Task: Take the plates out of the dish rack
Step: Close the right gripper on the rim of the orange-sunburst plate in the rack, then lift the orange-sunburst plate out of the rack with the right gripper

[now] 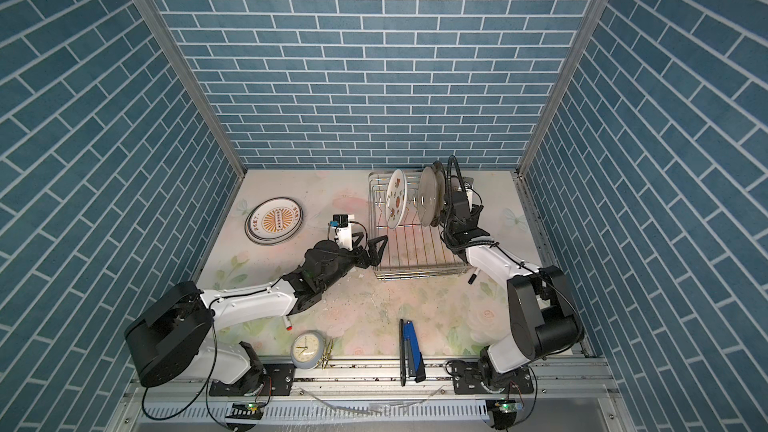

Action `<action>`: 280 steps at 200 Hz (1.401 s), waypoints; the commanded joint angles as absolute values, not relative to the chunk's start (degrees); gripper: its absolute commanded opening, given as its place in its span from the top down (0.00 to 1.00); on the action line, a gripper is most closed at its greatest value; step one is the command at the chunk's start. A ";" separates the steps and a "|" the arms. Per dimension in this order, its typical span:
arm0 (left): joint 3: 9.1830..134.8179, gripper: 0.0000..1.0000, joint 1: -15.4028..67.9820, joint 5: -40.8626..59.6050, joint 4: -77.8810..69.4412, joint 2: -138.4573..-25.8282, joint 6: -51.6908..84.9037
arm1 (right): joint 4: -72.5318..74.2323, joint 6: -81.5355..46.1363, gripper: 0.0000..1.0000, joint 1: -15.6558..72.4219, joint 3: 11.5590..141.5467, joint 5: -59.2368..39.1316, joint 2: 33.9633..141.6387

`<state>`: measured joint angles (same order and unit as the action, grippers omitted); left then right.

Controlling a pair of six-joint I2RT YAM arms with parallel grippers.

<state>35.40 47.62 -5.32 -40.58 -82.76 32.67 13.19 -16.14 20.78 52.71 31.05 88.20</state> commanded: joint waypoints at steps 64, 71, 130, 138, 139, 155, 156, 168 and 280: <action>36.12 0.00 47.72 -6.37 -41.05 -83.18 32.52 | 15.67 -10.42 1.00 21.96 58.35 34.57 87.94; 36.12 0.00 47.77 -6.42 -41.05 -83.23 32.52 | 15.93 -9.31 1.00 22.33 58.42 35.40 87.65; 36.23 0.00 47.72 -6.01 -41.06 -83.17 32.58 | 14.80 -4.22 1.00 24.82 59.13 42.71 86.53; 36.28 0.00 47.69 -5.99 -40.83 -83.08 32.54 | 14.89 -3.43 1.00 25.28 59.23 43.93 86.45; 36.29 0.00 47.71 -5.98 -40.85 -83.07 32.53 | 14.91 -3.34 1.00 25.34 59.19 43.98 86.47; 36.31 0.00 47.74 -5.97 -40.76 -82.86 32.50 | 14.34 -2.47 1.00 25.78 59.51 45.60 86.20; 36.30 0.00 47.73 -5.93 -40.77 -82.87 32.51 | 14.29 -2.46 1.00 25.81 59.60 45.74 86.12; 36.13 0.00 47.72 -5.98 -41.26 -82.87 32.52 | 13.20 -2.54 1.00 25.93 59.78 46.42 85.66; 35.96 0.00 47.72 -6.42 -42.08 -83.68 34.15 | 4.52 -5.46 1.00 28.72 57.59 49.47 77.49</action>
<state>35.44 47.62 -6.02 -41.01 -83.37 33.95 6.72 -4.47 28.03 56.64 46.85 80.09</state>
